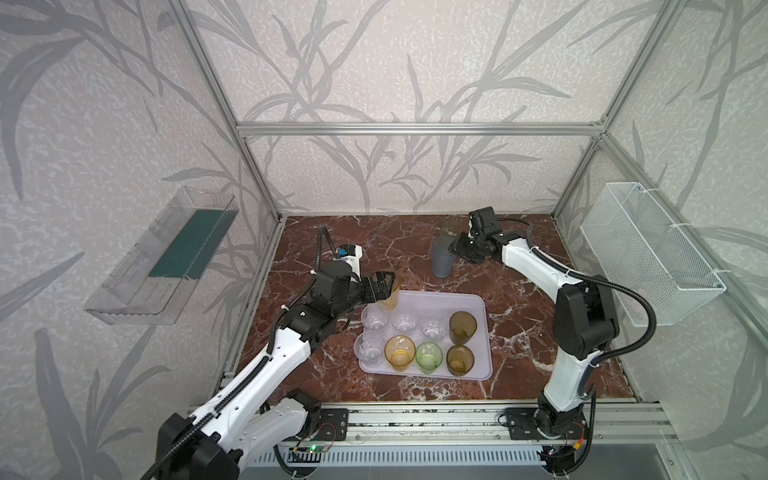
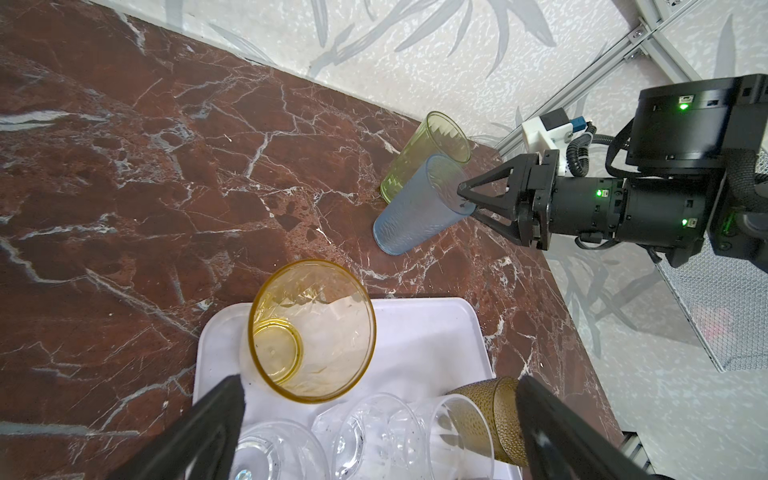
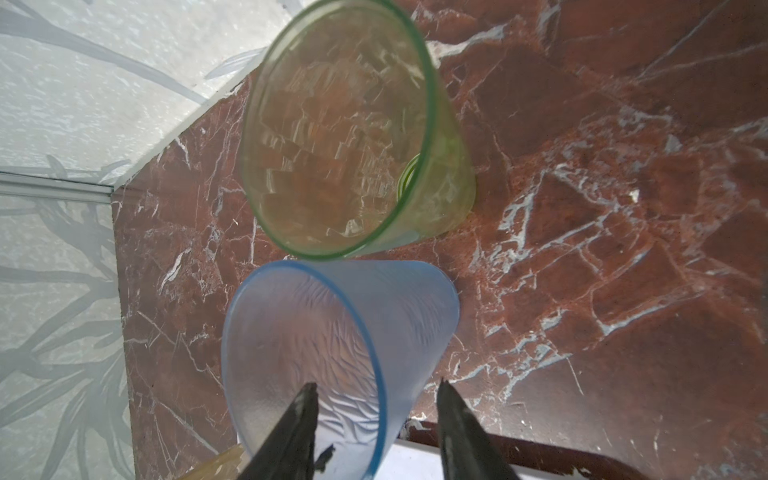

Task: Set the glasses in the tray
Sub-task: 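Grasp the blue frosted glass with the right gripper while the left holds still, then carry the blue frosted glass over the tray and set it beside the amber glass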

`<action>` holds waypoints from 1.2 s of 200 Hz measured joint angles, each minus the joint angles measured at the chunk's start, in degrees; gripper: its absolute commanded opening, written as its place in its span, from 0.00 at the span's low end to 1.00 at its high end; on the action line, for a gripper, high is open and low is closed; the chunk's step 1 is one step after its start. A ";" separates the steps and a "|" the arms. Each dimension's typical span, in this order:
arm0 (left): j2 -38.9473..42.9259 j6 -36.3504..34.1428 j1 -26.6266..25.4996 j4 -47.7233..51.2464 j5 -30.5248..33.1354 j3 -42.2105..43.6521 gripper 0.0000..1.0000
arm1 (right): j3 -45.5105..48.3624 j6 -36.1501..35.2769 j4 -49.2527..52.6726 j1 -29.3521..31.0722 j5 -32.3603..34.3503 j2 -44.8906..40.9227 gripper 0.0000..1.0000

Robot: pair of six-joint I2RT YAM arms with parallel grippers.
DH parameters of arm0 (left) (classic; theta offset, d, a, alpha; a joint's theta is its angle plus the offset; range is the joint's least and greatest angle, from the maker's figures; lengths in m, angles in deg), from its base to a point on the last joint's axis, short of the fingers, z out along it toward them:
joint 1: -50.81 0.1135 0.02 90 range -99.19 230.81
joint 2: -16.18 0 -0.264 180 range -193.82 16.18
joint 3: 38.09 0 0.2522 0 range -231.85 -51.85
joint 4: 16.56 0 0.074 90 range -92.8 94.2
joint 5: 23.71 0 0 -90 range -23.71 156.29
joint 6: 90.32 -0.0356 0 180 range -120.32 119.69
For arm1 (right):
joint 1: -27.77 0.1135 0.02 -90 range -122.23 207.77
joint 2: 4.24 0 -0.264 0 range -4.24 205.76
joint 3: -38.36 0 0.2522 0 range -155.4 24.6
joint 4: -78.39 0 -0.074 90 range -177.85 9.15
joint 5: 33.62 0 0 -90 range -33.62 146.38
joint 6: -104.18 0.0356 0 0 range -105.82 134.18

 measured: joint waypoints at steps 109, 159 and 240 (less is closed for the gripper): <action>0.59 -0.04 -0.17 0.11 1.07 0.28 0.99 | -0.09 0.11 3.48 -0.02 1.25 0.55 0.00; 2.91 -0.02 -0.90 0.42 1.66 0.59 0.99 | 5.49 0.50 2.56 0.20 0.81 -3.67 0.00; 2.99 1.22 -2.03 1.92 0.35 1.05 0.99 | 18.01 -1.44 3.41 2.47 0.81 -26.14 0.00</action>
